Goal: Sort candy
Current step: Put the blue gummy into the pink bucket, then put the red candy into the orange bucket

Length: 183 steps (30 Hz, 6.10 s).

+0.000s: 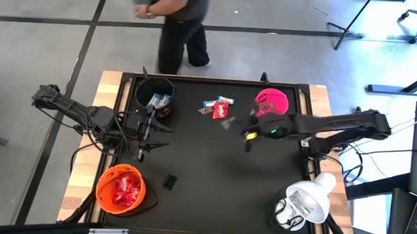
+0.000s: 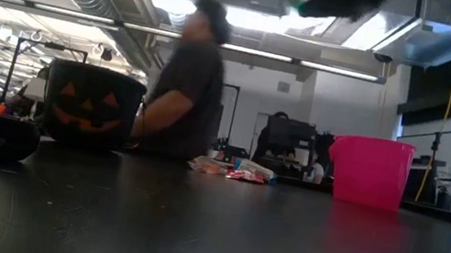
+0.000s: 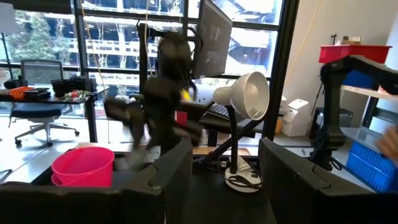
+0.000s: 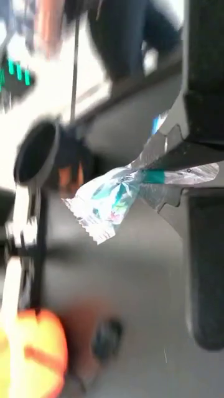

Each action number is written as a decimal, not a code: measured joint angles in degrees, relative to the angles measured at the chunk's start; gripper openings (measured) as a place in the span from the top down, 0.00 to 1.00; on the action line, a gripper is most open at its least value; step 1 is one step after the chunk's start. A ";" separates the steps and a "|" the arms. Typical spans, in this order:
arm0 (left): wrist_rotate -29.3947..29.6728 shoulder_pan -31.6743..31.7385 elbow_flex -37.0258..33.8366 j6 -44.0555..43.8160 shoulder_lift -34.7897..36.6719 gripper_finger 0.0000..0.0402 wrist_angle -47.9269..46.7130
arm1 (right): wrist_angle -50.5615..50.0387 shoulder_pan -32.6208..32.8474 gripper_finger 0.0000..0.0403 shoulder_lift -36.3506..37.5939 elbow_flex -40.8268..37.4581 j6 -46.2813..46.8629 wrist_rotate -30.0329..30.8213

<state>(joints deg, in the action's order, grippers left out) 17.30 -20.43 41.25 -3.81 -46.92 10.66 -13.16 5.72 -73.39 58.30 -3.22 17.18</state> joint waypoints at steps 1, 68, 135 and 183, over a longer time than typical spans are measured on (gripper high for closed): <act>0.00 0.00 0.00 0.00 0.00 0.57 -0.02 | -2.10 -0.51 0.93 2.56 0.00 -0.17 2.22; 5.54 0.04 0.04 1.42 -1.10 0.57 -1.51 | 6.96 -26.37 0.55 -25.37 -0.01 6.12 -13.35; 18.73 -5.20 0.04 17.63 -22.95 0.57 -9.03 | -17.24 0.26 1.00 -29.24 29.14 2.71 -25.85; -7.79 -20.89 41.34 -44.90 -24.83 0.96 -89.02 | -19.99 4.82 0.60 -17.06 29.22 1.26 -13.70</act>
<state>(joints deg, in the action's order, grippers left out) 9.51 -41.32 82.59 -48.71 -71.74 -78.36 -33.15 10.55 -90.45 87.53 -1.96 3.49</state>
